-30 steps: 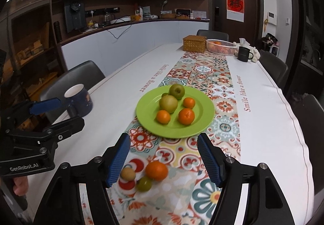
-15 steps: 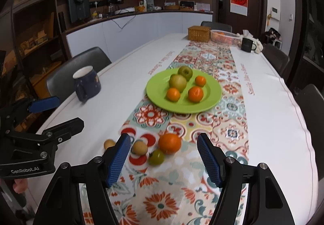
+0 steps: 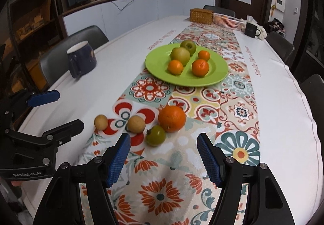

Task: Organize fruits
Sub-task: 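Move both tools back down to the loose fruits on the runner, then grasp a small brown pear with the left tool while the right tool grasps a green tomato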

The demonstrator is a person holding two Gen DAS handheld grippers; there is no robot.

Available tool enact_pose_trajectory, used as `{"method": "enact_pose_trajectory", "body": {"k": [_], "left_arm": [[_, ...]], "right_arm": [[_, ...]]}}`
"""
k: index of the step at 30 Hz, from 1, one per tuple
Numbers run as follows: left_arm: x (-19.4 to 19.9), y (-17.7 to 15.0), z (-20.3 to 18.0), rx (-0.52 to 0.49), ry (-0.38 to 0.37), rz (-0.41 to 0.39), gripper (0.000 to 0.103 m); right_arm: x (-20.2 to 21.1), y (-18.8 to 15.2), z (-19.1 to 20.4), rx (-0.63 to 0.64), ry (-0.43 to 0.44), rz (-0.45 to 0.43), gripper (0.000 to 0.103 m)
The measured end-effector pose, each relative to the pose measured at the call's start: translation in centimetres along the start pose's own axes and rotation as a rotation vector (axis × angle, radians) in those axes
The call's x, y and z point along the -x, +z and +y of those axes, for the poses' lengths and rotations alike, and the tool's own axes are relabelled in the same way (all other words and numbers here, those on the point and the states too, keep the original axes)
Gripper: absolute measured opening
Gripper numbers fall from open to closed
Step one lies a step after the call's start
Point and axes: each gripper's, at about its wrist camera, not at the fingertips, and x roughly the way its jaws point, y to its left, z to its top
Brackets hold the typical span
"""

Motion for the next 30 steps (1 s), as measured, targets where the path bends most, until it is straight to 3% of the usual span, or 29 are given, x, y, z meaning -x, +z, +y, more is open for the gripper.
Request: {"method": "enact_pose_trajectory", "body": {"k": [8, 20, 25, 30], "left_arm": [[-2.8, -0.3, 0.2, 0.003, -0.038, 0.053, 0.08], [-5.3, 0.2, 0.4, 0.051, -0.085, 0.115, 0.055], [-6.2, 0.2, 0.3, 0.064, -0.099, 0.147, 0.039], [-6.3, 0.3, 0.4, 0.073, -0.085, 0.144, 0.028]], "right_arm": [[-2.0, -0.3, 0.4, 0.019, 0.003, 0.045, 0.063], [-4.7, 0.4, 0.3, 0.004, 0.039, 0.096, 0.05], [-5.5, 0.5, 0.4, 0.001, 0.046, 0.109, 0.045], [-5.8, 0.3, 0.4, 0.001, 0.066, 0.12, 0.032]]}}
